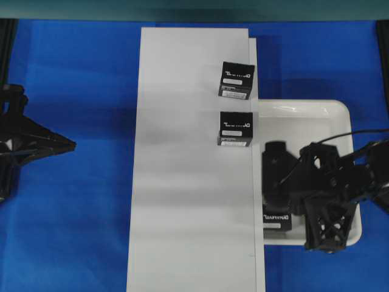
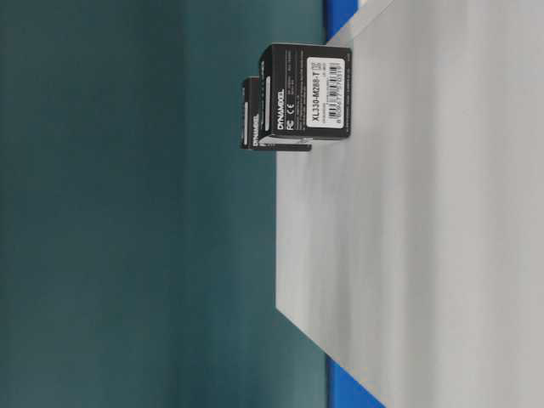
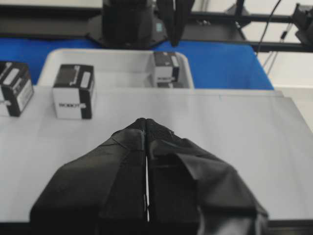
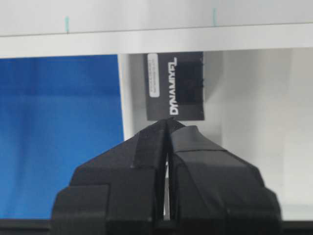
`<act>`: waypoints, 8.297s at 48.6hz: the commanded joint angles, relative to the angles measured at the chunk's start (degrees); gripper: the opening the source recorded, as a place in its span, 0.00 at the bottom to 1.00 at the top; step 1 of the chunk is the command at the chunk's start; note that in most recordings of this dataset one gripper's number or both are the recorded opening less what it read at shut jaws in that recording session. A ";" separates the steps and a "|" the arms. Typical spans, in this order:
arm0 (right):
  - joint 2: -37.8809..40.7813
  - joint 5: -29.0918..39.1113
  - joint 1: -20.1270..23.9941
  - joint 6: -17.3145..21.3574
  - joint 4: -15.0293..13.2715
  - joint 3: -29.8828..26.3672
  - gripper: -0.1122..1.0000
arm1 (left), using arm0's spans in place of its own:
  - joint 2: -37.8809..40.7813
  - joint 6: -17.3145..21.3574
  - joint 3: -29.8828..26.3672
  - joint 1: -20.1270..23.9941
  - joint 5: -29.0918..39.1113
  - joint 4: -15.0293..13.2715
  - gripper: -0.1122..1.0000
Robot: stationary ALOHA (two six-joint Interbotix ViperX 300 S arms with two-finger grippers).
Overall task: Place the box from the white plastic tray onto the white base.
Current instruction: 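Move the right gripper over the left box in the white tray, then lower the right gripper and close it on the black DYNAMIXEL box, then lift the box and carry it left toward the white base, then lower the box onto the base below the other two boxes, then open the right gripper and withdraw it right over the tray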
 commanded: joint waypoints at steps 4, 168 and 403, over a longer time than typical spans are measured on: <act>2.72 -1.05 0.00 0.09 -0.09 -0.70 0.13 | 0.62 0.00 -1.49 -0.18 0.26 0.09 0.06; -1.93 15.47 -8.35 1.93 -1.58 -13.89 0.63 | 0.79 -2.29 -1.76 2.37 0.35 0.09 0.06; -2.90 -14.06 -8.53 -0.88 -9.84 -8.09 0.97 | 0.44 -2.72 -2.37 0.70 0.26 0.18 0.06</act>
